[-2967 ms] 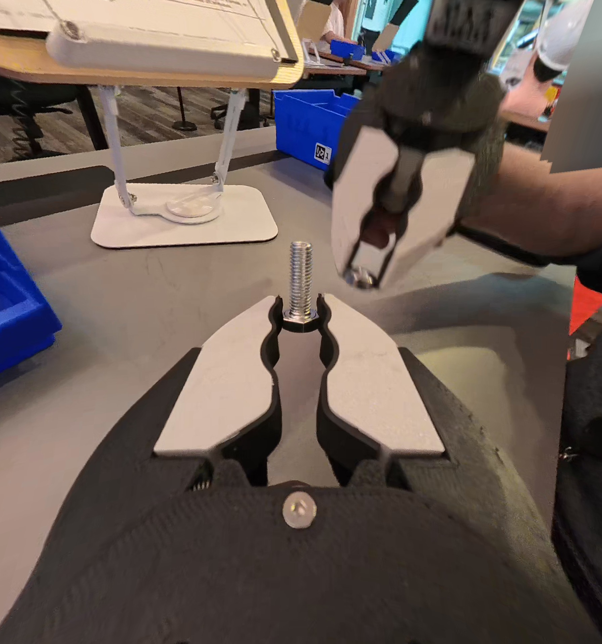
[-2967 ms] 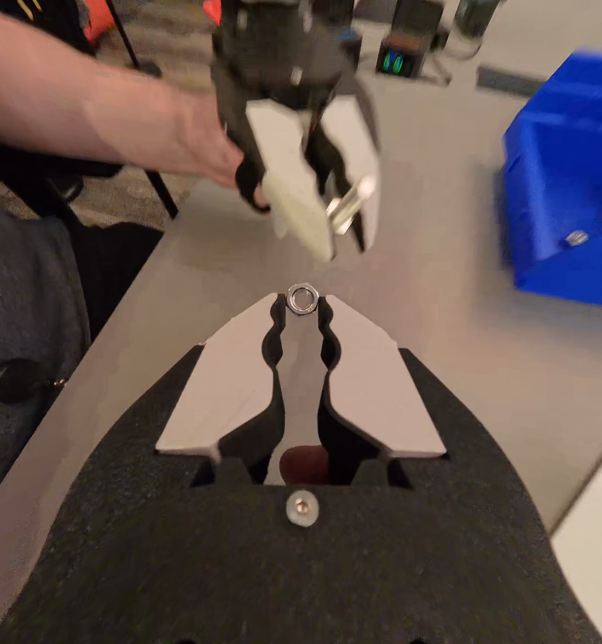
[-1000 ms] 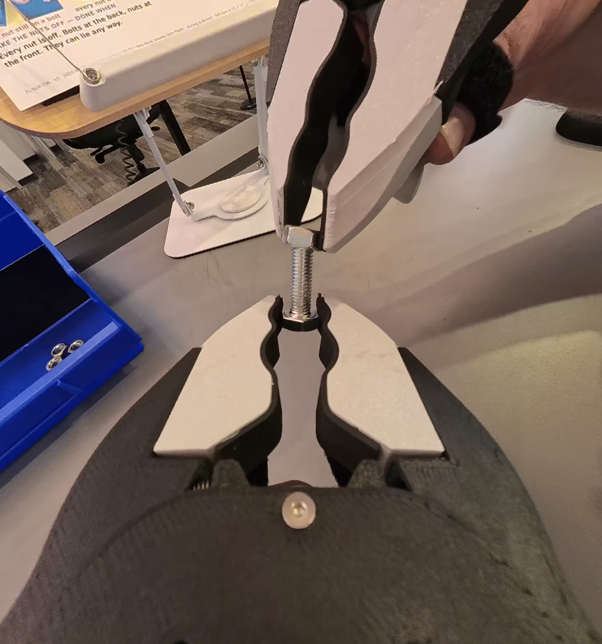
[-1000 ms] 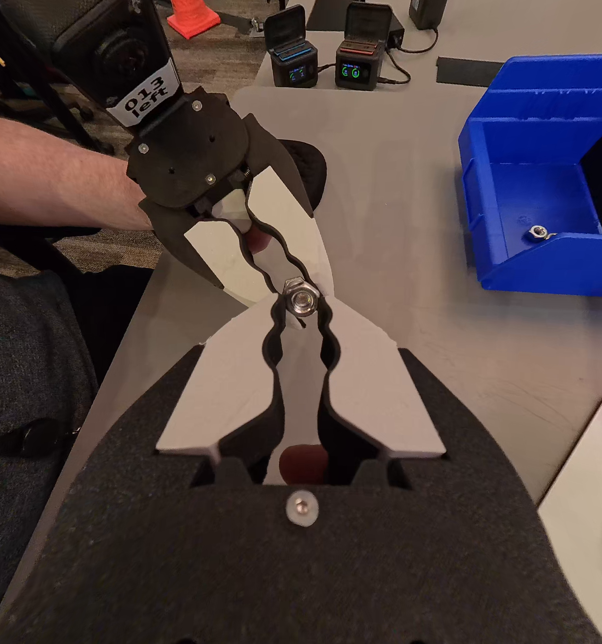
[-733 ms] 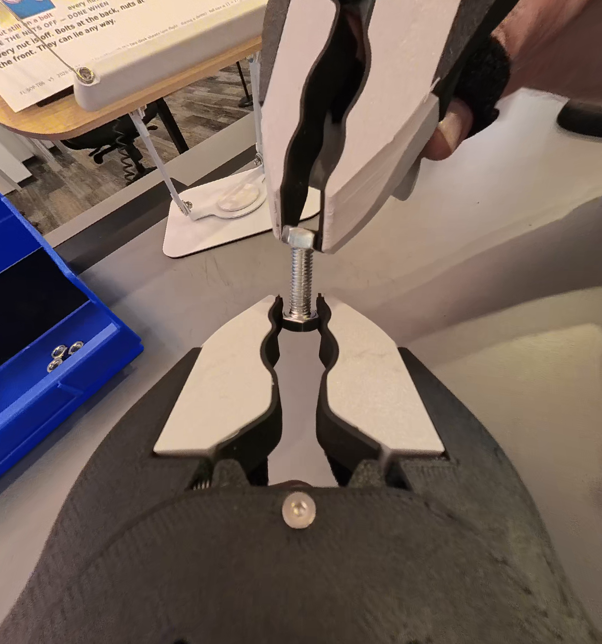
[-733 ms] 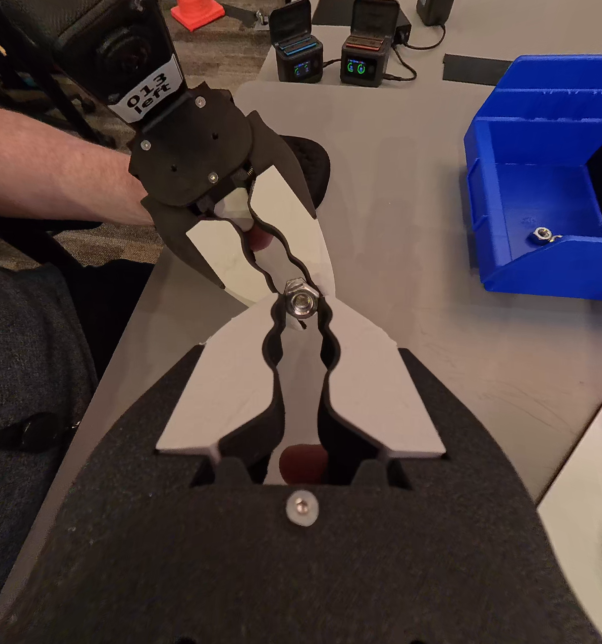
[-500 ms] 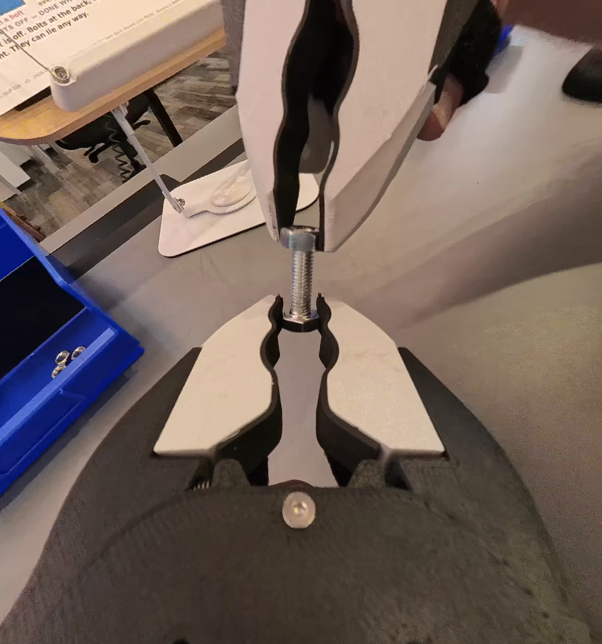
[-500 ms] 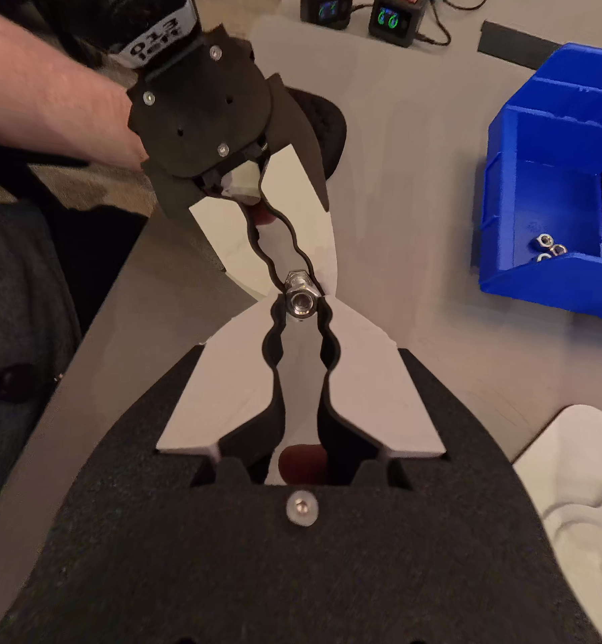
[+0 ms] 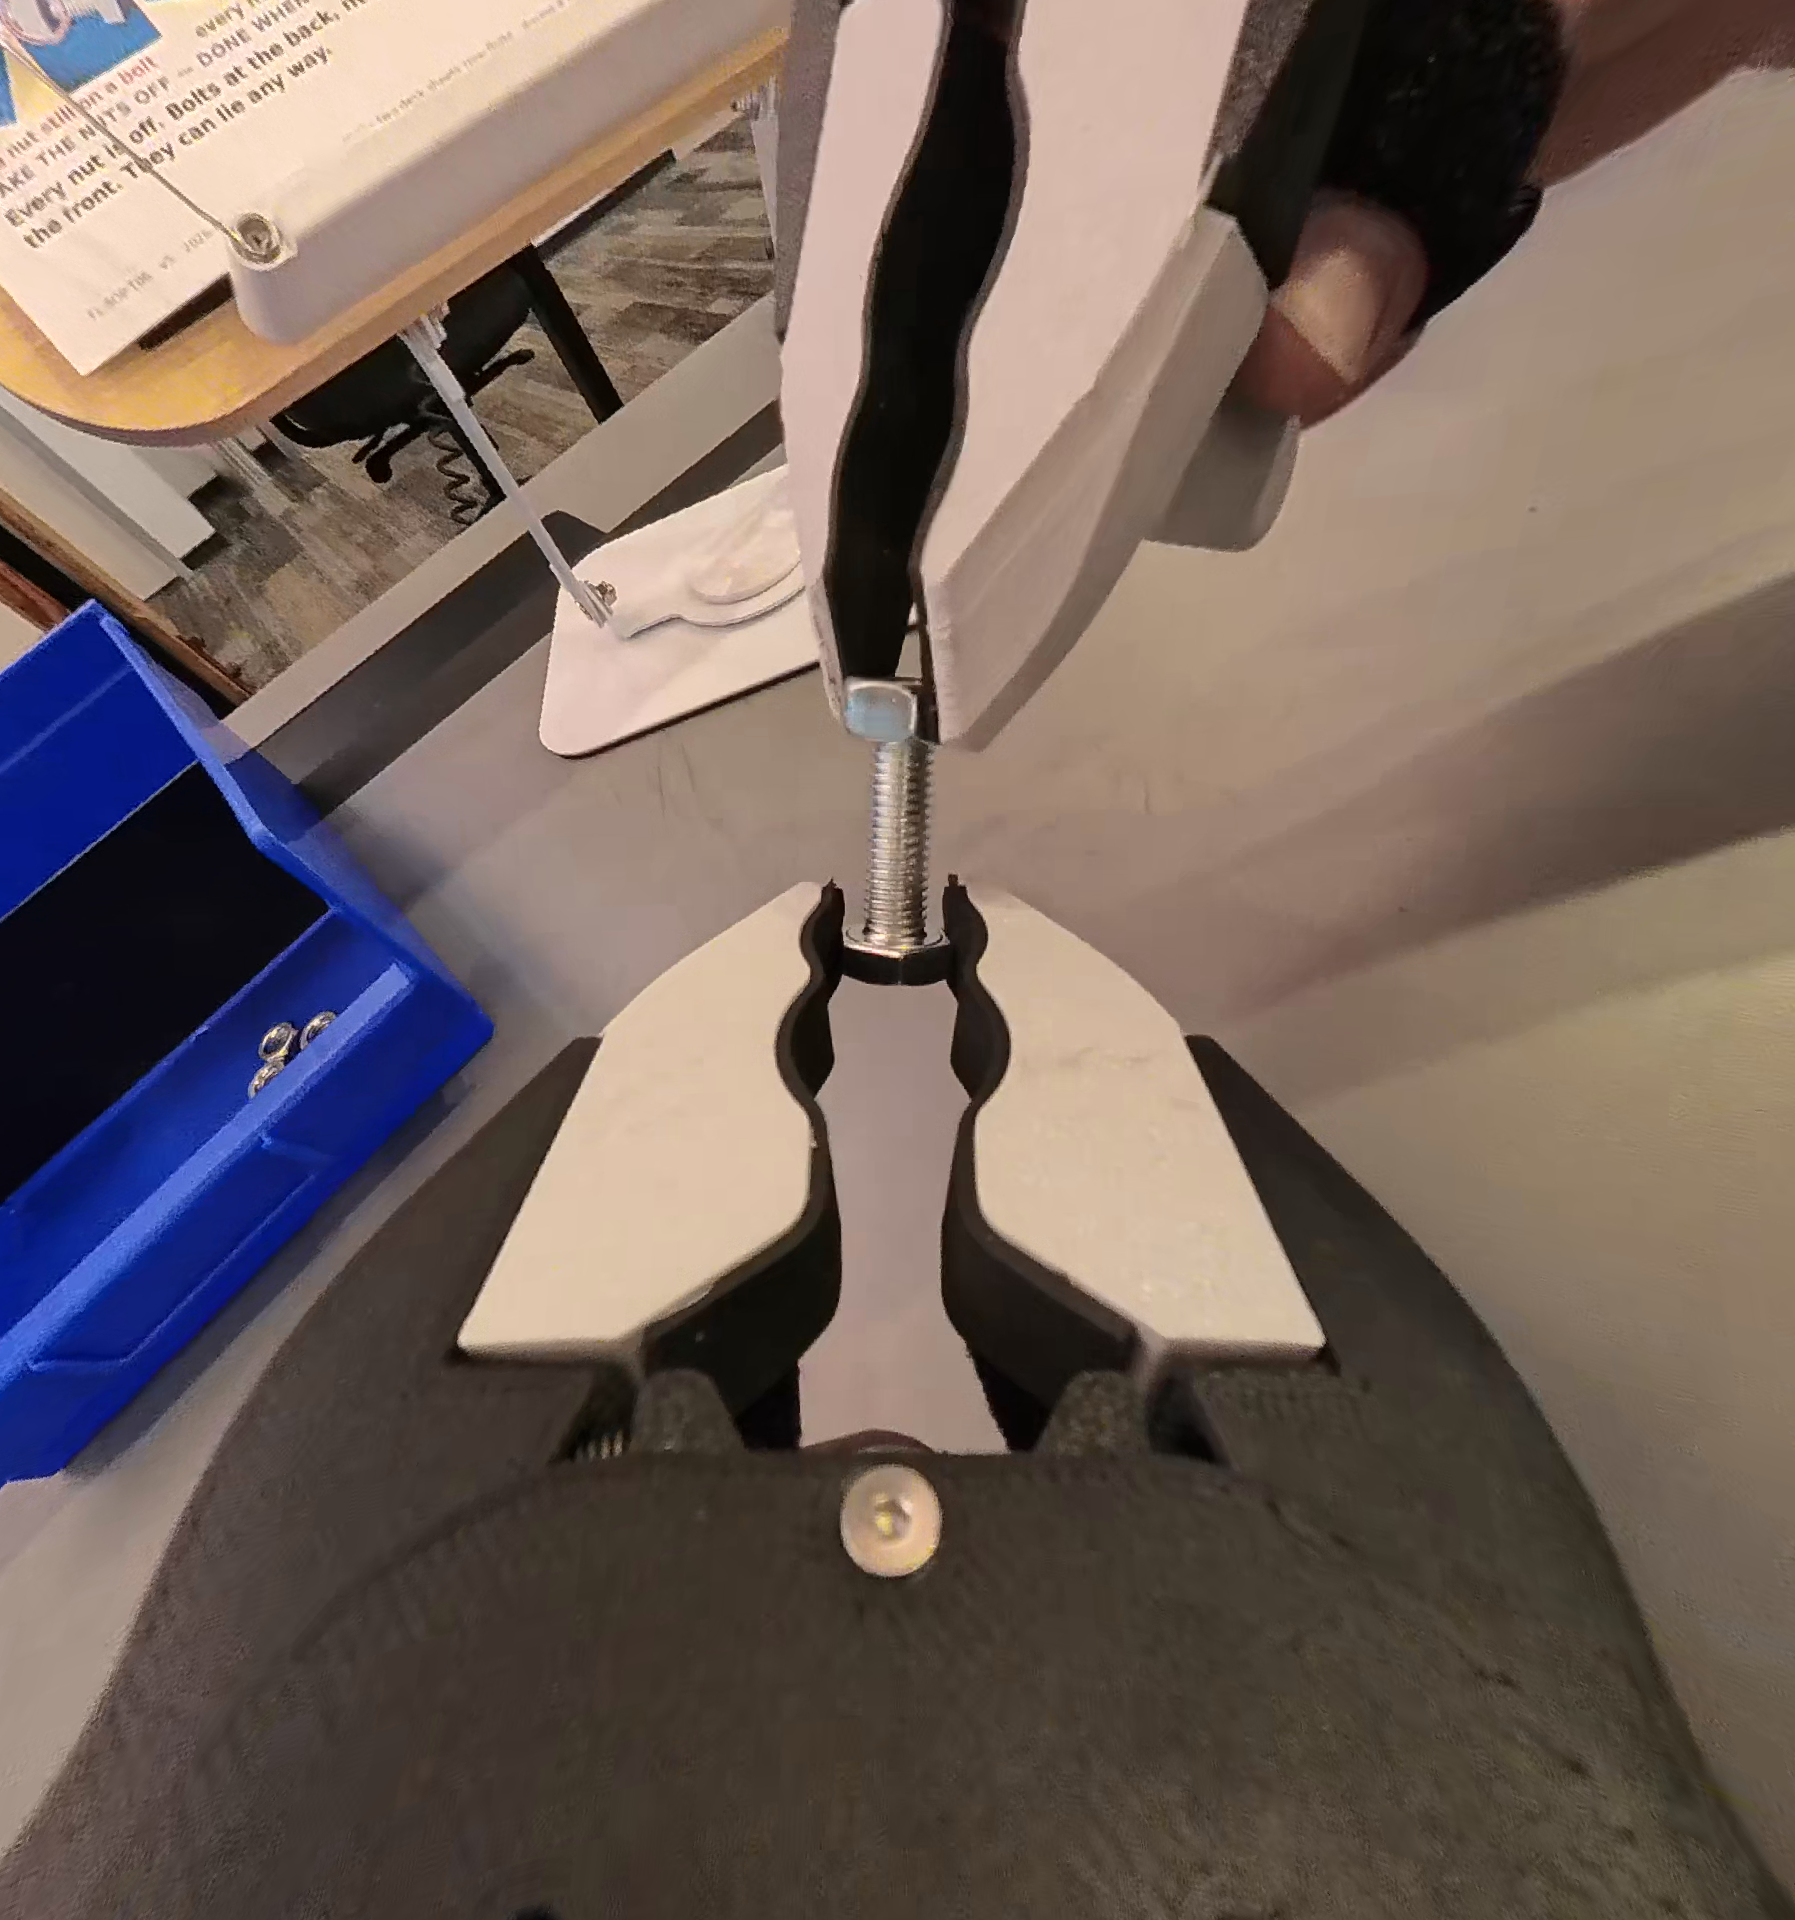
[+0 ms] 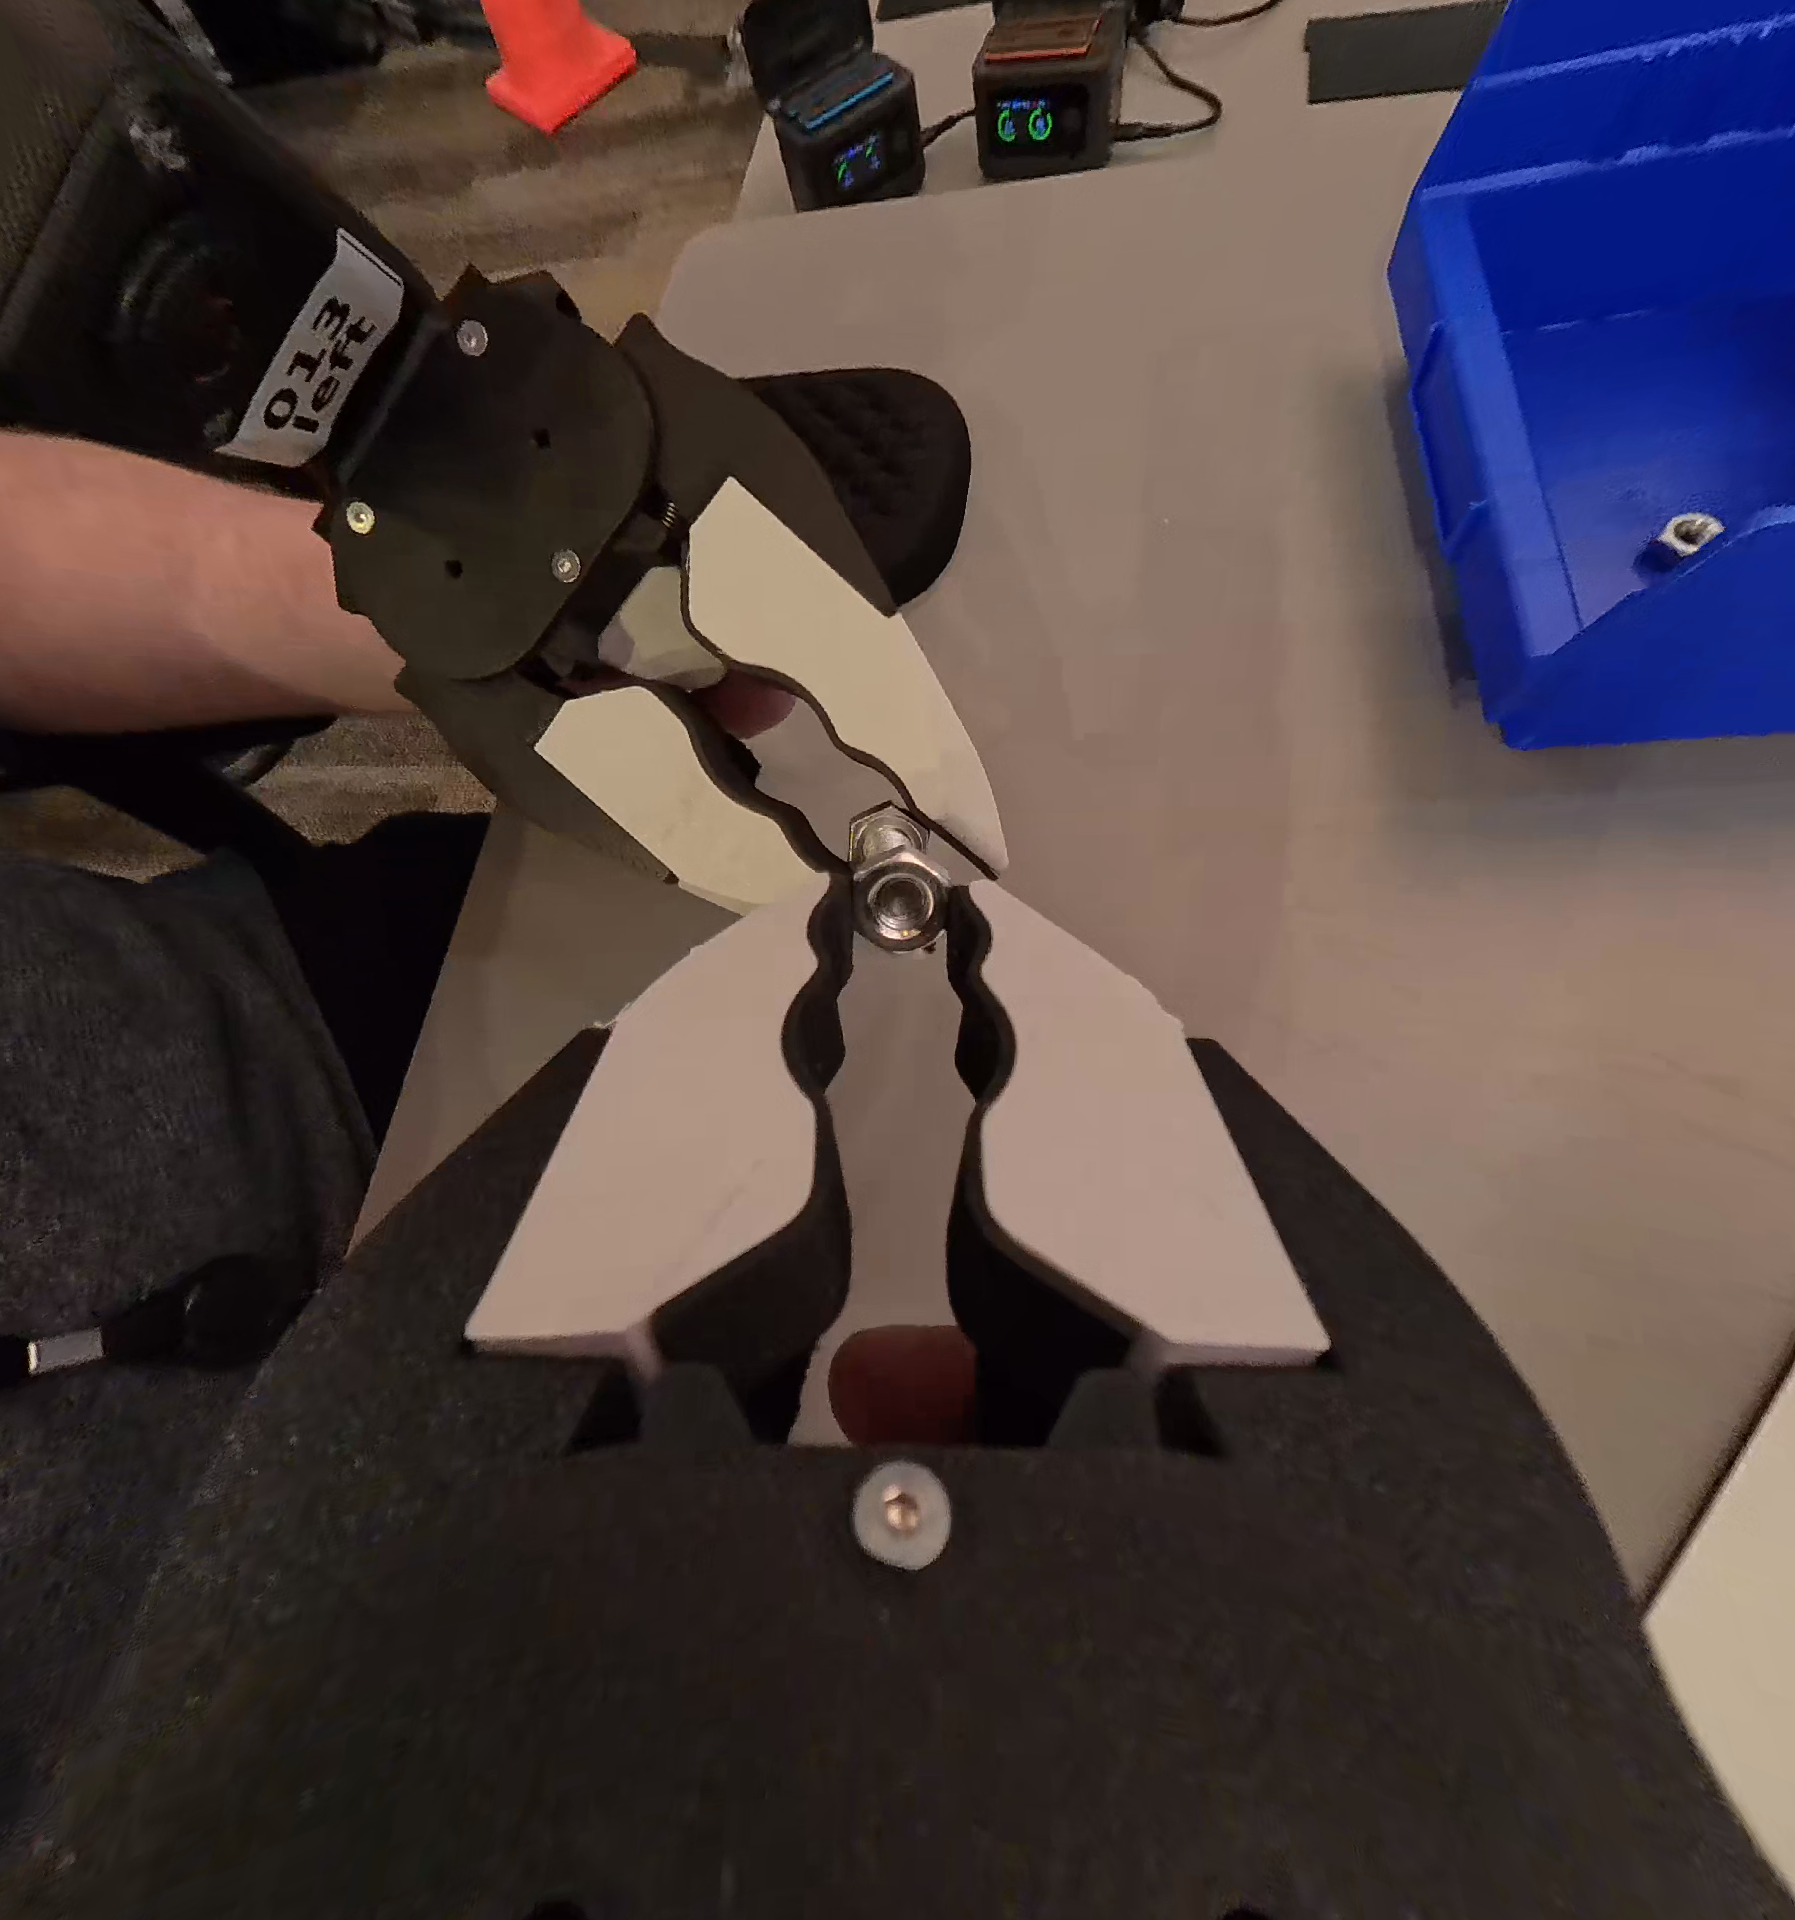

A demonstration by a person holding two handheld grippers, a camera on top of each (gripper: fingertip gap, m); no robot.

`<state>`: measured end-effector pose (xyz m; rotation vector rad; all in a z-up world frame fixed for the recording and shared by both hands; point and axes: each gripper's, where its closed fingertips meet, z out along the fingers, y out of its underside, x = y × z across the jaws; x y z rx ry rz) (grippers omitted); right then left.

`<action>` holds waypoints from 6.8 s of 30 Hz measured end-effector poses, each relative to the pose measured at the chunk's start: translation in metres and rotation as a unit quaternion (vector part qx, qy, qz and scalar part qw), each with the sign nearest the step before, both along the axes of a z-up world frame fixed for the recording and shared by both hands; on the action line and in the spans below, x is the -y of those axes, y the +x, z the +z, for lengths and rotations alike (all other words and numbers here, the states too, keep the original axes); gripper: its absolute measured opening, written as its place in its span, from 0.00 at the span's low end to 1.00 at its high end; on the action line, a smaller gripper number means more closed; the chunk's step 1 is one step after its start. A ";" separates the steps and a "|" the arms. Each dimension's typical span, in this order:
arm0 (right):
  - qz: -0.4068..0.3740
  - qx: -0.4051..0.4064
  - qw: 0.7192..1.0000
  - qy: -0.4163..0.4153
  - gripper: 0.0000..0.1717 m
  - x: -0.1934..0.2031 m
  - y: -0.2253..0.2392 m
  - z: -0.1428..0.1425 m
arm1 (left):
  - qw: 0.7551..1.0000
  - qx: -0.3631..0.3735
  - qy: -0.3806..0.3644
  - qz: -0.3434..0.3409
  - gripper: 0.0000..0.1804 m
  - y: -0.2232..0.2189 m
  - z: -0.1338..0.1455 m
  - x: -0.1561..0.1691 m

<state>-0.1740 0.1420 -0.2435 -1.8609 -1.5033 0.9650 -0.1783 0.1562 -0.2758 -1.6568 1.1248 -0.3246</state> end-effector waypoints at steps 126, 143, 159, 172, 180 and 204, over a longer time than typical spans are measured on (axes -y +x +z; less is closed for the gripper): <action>0.090 -0.329 0.939 0.043 0.37 0.034 -0.039 0.062 | 0.940 0.287 -0.135 -0.124 0.10 0.008 0.057 0.024; 0.094 -0.331 0.938 0.041 0.31 0.032 -0.040 0.065 | 0.935 0.295 -0.139 -0.139 0.10 0.010 0.060 0.028; 0.062 -0.339 0.937 0.057 0.35 0.024 -0.030 0.068 | 0.929 0.309 -0.143 -0.142 0.10 0.006 0.062 0.026; 0.060 -0.352 0.933 0.052 0.34 0.028 -0.024 0.065 | 0.922 0.336 -0.146 -0.125 0.10 -0.005 0.066 0.018; 0.066 -0.346 0.934 0.060 0.37 0.029 -0.040 0.071 | 0.929 0.316 -0.141 -0.131 0.10 0.002 0.064 0.023; 0.043 -0.350 0.934 0.056 0.29 0.025 -0.024 0.068 | 0.924 0.335 -0.137 -0.119 0.10 -0.008 0.069 0.016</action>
